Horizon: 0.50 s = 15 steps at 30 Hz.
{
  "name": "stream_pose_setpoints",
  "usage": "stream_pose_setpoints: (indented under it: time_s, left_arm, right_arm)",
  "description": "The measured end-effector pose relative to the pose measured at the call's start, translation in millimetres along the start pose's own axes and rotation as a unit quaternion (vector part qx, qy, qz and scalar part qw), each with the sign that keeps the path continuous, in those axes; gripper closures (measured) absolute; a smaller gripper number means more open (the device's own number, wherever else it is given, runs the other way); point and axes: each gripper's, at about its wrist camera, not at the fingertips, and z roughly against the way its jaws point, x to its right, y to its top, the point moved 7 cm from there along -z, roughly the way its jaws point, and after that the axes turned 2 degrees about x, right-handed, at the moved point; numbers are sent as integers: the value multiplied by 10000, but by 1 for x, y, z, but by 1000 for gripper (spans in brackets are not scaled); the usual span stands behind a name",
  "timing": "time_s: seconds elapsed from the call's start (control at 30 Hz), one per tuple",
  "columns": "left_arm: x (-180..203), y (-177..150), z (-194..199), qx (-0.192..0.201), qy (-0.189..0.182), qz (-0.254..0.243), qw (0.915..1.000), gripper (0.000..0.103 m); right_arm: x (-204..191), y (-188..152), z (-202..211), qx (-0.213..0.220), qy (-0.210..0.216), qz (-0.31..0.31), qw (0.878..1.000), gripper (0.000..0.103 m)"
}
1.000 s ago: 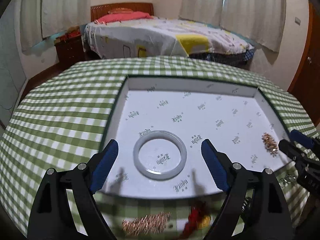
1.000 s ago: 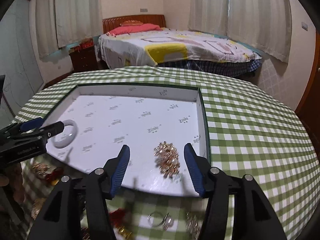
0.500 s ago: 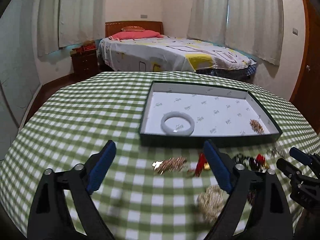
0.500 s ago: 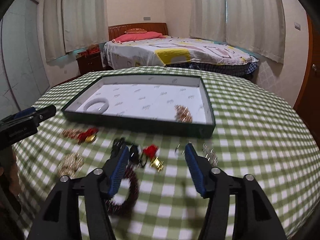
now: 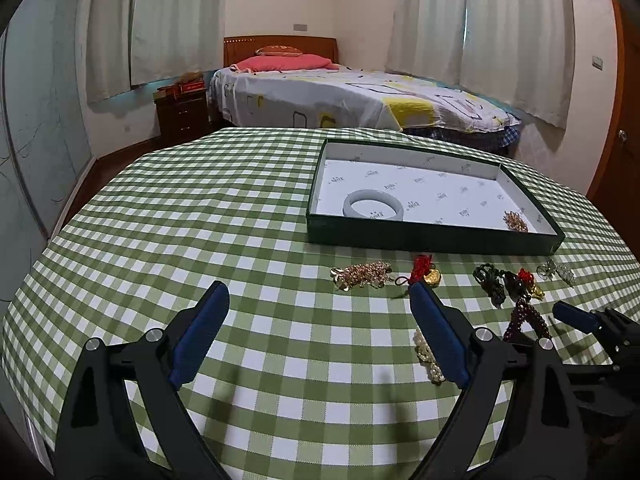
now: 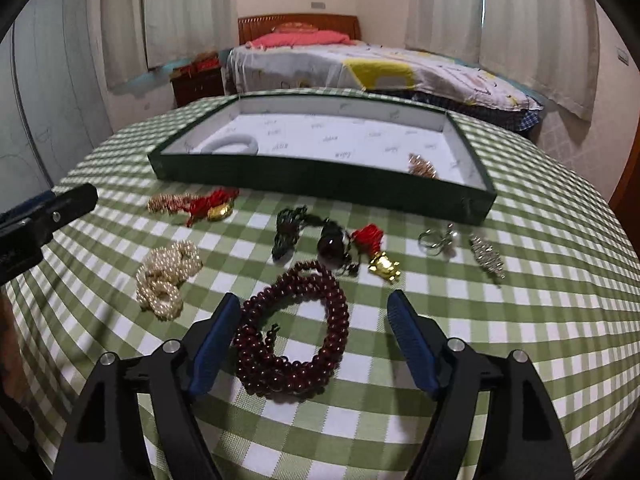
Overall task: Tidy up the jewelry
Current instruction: 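Withdraw both tools from the tray toward the remaining jewelry, then grasp the dark red bead bracelet with the right tool while the left tool grasps the pearl strand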
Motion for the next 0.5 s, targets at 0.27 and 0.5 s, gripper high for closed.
stream_pose_setpoints:
  time_s: [0.27,0.5]
  left_arm:
    - [13,-8,-7,-197,-92,-113,9997,13]
    - [25,-16,-13,-387,-202,-158,9989,13]
  right_arm:
    - [-6,-6,0,-77,103,150,9998,40]
    - [-5,-7,6,-35,317,145,9994,77]
